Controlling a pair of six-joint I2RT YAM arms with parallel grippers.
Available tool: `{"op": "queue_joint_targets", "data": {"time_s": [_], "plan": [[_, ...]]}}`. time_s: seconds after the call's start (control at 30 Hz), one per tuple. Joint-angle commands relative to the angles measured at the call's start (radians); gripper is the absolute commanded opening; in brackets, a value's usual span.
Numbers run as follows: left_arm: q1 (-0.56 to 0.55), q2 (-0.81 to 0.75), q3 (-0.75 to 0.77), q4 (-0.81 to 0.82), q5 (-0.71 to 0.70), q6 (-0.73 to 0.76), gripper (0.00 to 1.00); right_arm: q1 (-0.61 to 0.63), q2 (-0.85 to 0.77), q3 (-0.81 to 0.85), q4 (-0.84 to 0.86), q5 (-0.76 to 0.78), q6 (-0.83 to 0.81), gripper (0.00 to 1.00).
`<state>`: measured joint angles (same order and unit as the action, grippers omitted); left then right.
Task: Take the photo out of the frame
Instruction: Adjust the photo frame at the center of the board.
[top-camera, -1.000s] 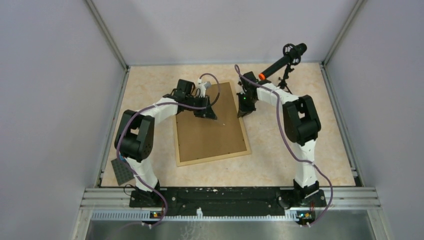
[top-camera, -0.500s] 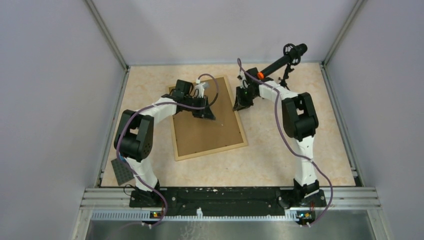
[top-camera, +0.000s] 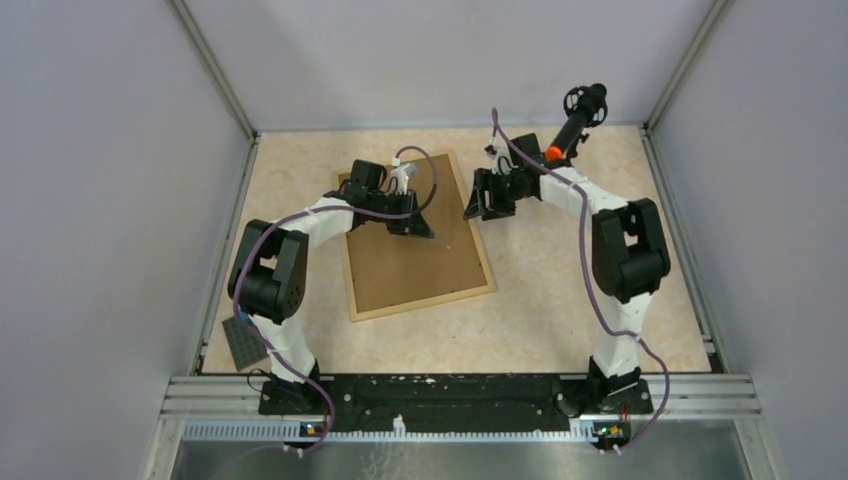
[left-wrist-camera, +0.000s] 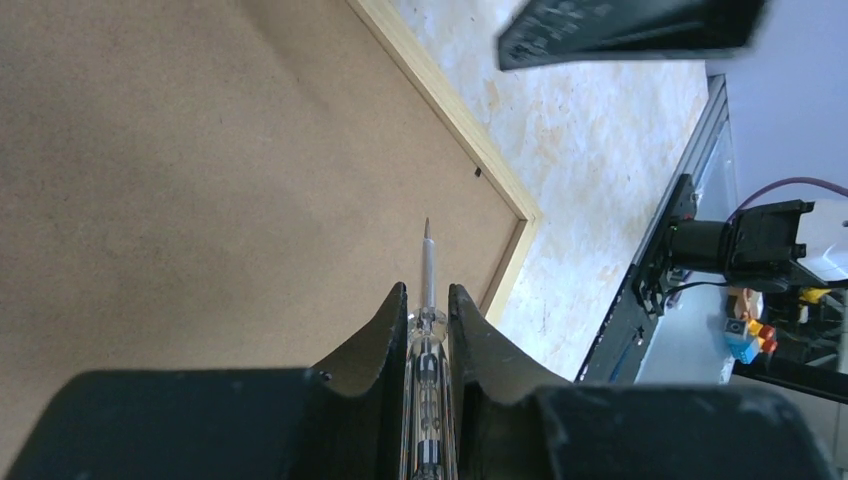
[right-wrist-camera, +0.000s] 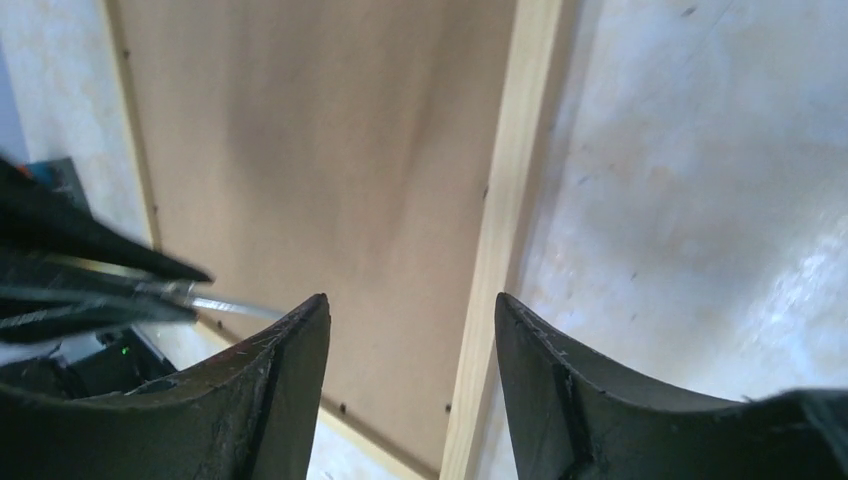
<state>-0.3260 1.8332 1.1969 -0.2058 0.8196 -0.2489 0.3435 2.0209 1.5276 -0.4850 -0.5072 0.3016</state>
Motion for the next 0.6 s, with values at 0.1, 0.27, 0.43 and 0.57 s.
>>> {"op": "queue_joint_targets", "data": {"time_s": [0.1,0.27,0.43,0.57], "plan": [[-0.046,-0.011,-0.070,0.181,0.030,-0.130,0.00,-0.002,-0.181,-0.185,-0.022,-0.016,-0.096,0.56],[-0.080,-0.006,-0.193,0.401,0.015,-0.326,0.00,-0.004,-0.231,-0.310,-0.001,-0.034,-0.069,0.52],[-0.100,0.013,-0.268,0.506,0.020,-0.393,0.00,-0.004,-0.236,-0.391,0.004,-0.049,-0.054,0.46],[-0.113,0.000,-0.290,0.499,-0.005,-0.378,0.00,0.000,-0.245,-0.482,0.045,-0.099,-0.003,0.44]]}}
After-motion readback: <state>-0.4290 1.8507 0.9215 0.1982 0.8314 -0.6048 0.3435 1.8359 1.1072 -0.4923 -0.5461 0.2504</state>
